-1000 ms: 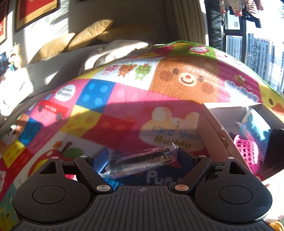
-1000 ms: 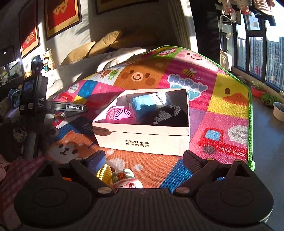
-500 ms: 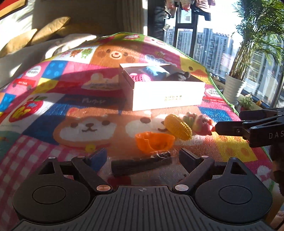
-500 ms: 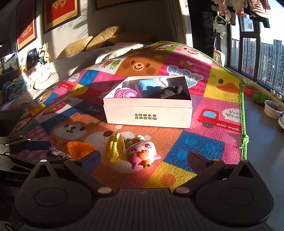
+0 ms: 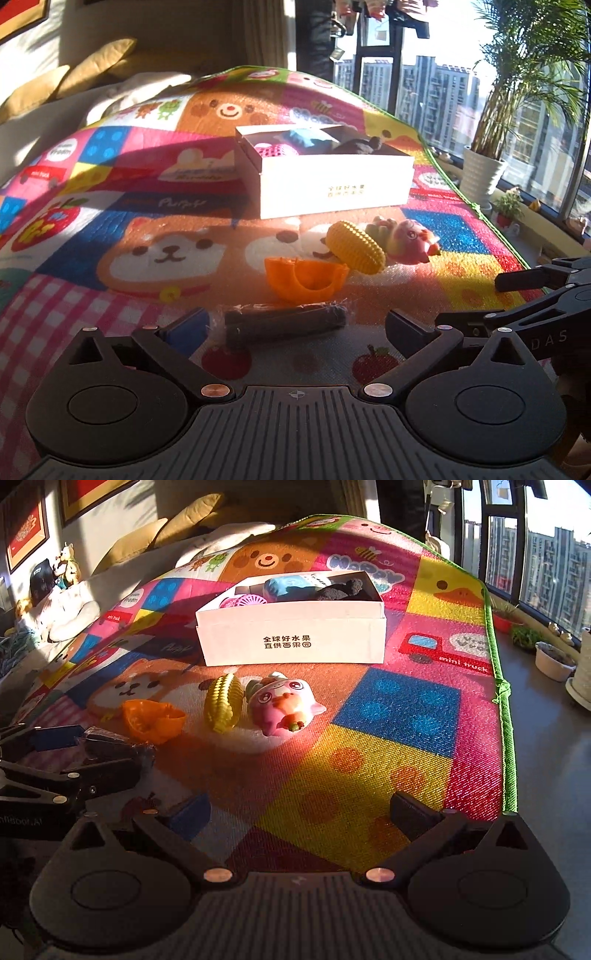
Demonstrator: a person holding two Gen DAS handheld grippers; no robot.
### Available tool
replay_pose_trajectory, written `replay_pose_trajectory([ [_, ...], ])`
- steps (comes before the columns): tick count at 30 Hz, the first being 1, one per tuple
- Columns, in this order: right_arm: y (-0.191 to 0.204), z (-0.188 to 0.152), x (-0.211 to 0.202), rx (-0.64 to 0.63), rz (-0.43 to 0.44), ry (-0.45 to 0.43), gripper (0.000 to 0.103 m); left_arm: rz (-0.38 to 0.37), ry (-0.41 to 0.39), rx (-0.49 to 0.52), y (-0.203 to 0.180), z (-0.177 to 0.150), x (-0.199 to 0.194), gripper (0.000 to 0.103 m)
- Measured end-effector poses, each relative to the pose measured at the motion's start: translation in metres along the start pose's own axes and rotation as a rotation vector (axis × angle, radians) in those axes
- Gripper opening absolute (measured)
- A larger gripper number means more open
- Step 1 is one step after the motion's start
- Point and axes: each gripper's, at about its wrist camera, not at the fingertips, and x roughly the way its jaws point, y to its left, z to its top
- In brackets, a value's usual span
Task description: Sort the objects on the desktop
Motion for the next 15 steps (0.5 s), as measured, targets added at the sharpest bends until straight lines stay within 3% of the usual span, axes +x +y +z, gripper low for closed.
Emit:
replay_pose_trajectory([
  [4,0.004,0.002,0.002,-0.068,-0.008,0.027,0.103,-0.023,0.013,-0.003,-0.003,-0.001,0.004,0.103],
  [8,-0.006,0.008,-0.003,-0.069,0.069,0.001,0.103,0.076,0.031,-0.135,0.014,-0.001,0.006,0.103],
  [10,-0.008,0.015,-0.007,-0.069,0.059,-0.053,0.103,0.087,0.048,-0.175,0.021,-0.001,0.007,0.103],
  [13,-0.007,0.03,-0.005,-0.092,0.028,-0.11,0.101,0.094,0.056,-0.14,0.019,0.0,0.009,0.103],
  [15,-0.004,0.039,-0.001,-0.113,0.033,-0.12,0.089,0.09,0.072,-0.095,0.013,0.002,0.012,0.103],
])
